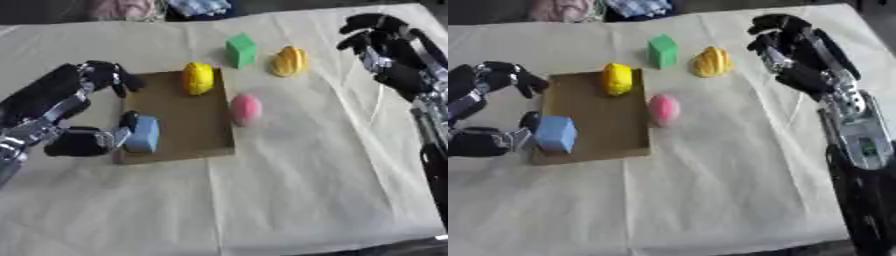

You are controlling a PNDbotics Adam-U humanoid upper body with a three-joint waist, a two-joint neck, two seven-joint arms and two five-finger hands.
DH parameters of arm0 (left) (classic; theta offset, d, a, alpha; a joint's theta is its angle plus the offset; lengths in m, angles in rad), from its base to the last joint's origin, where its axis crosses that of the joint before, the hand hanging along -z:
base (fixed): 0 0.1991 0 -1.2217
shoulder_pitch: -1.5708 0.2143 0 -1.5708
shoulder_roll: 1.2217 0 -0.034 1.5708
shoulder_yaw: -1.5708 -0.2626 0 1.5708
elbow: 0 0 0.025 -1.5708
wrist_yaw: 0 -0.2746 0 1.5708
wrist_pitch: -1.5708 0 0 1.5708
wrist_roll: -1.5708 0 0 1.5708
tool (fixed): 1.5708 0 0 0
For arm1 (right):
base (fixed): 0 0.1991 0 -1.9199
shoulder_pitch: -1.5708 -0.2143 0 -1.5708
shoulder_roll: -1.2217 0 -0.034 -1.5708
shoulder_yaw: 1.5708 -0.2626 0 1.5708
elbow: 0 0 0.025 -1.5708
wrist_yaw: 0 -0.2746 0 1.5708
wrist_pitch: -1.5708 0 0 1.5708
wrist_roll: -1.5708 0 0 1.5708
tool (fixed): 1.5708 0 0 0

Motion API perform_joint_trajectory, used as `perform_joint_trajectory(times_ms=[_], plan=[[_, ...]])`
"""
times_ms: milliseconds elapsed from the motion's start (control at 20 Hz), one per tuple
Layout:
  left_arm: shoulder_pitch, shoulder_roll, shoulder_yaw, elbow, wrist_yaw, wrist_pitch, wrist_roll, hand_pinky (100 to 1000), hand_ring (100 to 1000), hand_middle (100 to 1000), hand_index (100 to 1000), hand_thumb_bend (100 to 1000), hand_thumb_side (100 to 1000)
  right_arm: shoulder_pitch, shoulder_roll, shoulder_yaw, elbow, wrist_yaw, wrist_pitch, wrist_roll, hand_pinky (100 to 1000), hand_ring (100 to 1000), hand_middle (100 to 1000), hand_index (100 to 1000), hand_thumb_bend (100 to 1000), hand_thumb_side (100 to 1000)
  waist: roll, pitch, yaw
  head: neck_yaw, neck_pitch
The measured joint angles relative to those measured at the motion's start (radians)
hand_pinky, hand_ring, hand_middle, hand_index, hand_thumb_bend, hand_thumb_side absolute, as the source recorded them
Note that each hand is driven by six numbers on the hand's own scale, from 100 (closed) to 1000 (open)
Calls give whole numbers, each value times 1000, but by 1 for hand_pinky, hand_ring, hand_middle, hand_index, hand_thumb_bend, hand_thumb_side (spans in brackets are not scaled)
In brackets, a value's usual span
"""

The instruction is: Pick up objects on the table and place them in the box.

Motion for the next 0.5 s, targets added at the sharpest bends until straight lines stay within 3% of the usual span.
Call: perform_joint_trajectory(times_ms=[50, 100, 150, 250, 500], plan=[[16, -15, 6, 0, 24, -6, 13, 717, 589, 618, 816, 100, 463, -34, -12, 7, 29, 7, -44, 30, 832, 713, 758, 855, 100, 303, 0, 0, 4, -4, 0], [31, -32, 13, 0, 45, -10, 25, 716, 588, 616, 815, 100, 469, -68, -23, 15, 64, 14, -89, 62, 833, 724, 760, 864, 100, 385, -1, 0, 8, -8, 0], [45, -50, 21, 0, 65, -12, 36, 714, 584, 611, 814, 100, 488, -103, -32, 22, 103, 23, -135, 94, 835, 730, 773, 870, 100, 256, -2, 0, 12, -13, 0], [72, -89, 37, 0, 98, -13, 58, 711, 580, 607, 812, 100, 505, -170, -40, 32, 192, 49, -212, 149, 838, 743, 785, 882, 100, 228, -4, 0, 21, -21, 0], [120, -182, 75, 0, 137, -5, 106, 706, 572, 598, 810, 100, 532, -296, -35, 20, 425, 189, -233, 125, 846, 773, 818, 910, 100, 198, -4, 0, 49, -40, 0]])
